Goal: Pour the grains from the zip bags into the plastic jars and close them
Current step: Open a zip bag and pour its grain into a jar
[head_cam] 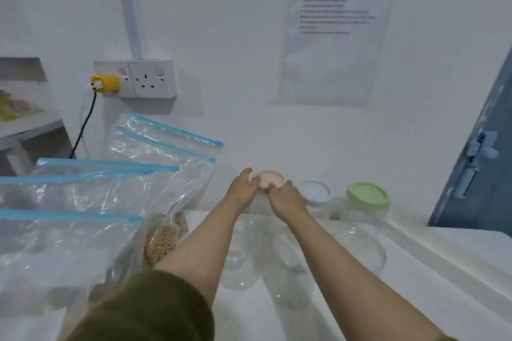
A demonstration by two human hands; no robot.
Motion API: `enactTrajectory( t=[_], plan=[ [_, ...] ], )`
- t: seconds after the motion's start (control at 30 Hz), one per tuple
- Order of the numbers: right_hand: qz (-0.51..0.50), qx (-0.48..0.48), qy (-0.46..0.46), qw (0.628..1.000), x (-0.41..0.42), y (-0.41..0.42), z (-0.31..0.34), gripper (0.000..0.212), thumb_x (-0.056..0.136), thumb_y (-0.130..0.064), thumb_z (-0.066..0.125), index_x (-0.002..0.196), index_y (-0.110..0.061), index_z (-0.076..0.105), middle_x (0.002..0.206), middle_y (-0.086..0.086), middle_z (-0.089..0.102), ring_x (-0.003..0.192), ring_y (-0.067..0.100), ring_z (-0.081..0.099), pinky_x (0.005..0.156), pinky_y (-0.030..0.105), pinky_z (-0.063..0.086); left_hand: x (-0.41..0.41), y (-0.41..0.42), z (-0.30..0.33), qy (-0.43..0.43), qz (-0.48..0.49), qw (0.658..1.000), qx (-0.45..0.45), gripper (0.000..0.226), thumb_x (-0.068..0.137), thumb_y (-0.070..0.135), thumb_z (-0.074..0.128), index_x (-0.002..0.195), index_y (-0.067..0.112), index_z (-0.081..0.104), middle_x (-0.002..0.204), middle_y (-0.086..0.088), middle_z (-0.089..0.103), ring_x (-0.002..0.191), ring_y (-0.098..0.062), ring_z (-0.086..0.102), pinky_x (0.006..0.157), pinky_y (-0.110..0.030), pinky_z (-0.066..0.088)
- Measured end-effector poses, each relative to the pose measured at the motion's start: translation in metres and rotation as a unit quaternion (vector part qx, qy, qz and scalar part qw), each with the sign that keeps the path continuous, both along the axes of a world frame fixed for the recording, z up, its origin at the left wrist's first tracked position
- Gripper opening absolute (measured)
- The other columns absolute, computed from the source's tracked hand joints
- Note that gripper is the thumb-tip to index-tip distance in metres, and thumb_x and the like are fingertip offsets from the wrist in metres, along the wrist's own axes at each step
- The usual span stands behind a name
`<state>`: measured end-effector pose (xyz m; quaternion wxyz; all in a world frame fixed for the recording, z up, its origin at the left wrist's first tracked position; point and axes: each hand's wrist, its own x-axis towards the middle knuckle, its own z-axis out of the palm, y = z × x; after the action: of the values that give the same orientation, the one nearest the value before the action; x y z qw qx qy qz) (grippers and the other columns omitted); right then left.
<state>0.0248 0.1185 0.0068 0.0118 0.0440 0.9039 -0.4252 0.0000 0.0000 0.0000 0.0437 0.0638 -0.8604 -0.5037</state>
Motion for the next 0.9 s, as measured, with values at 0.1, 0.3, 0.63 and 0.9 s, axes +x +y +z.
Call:
enactTrajectory(
  t=[0.1, 0.3, 0.63, 0.9],
  plan=[
    [-0.011, 0.048, 0.022, 0.999, -0.005, -0.001, -0.006, 0.051, 0.105, -0.033, 0.035, 0.140, 0.005, 0.035, 0.145, 0.023, 0.034, 0.126, 0.038, 0.048, 0.097, 0.038, 0.039, -0.005, -0.001, -0.006, -0.030, -0.021, 0.999, 0.008, 0.052, 0.101, 0.022, 0.045, 0.152, 0.019, 0.032, 0.148, -0.013, 0.045, 0.132, -0.029, 0.046, 0.112, -0.035, 0.037],
    [-0.038, 0.014, 0.084, 0.996, -0.004, -0.012, -0.027, 0.039, 0.103, -0.025, 0.042, 0.131, 0.003, 0.044, 0.134, 0.019, 0.044, 0.113, 0.035, 0.056, 0.092, 0.041, 0.047, 0.007, -0.003, -0.009, 0.016, 0.018, 0.997, 0.069, 0.048, 0.097, 0.017, 0.046, 0.145, 0.020, 0.043, 0.137, -0.008, 0.055, 0.122, -0.028, 0.053, 0.106, -0.039, 0.043],
    [-0.041, -0.182, 0.347, 0.919, 0.038, -0.018, 0.023, 0.047, 0.103, -0.025, 0.049, 0.146, -0.012, 0.038, 0.144, 0.002, 0.042, 0.135, 0.014, 0.038, 0.112, 0.028, 0.033, 0.065, 0.007, 0.052, 0.203, 0.062, 0.960, 0.182, 0.043, 0.100, 0.021, 0.052, 0.142, 0.026, 0.045, 0.125, 0.011, 0.051, 0.110, -0.006, 0.053, 0.090, -0.018, 0.037],
    [-0.006, -0.282, 0.414, 0.865, 0.129, 0.003, 0.054, 0.035, 0.102, -0.028, 0.052, 0.135, -0.021, 0.043, 0.132, -0.006, 0.042, 0.125, -0.002, 0.043, 0.101, 0.009, 0.035, 0.156, 0.021, 0.078, 0.298, 0.019, 0.938, 0.174, 0.037, 0.099, 0.039, 0.054, 0.135, 0.039, 0.046, 0.135, 0.013, 0.049, 0.121, -0.004, 0.048, 0.097, -0.021, 0.043]
  ],
)
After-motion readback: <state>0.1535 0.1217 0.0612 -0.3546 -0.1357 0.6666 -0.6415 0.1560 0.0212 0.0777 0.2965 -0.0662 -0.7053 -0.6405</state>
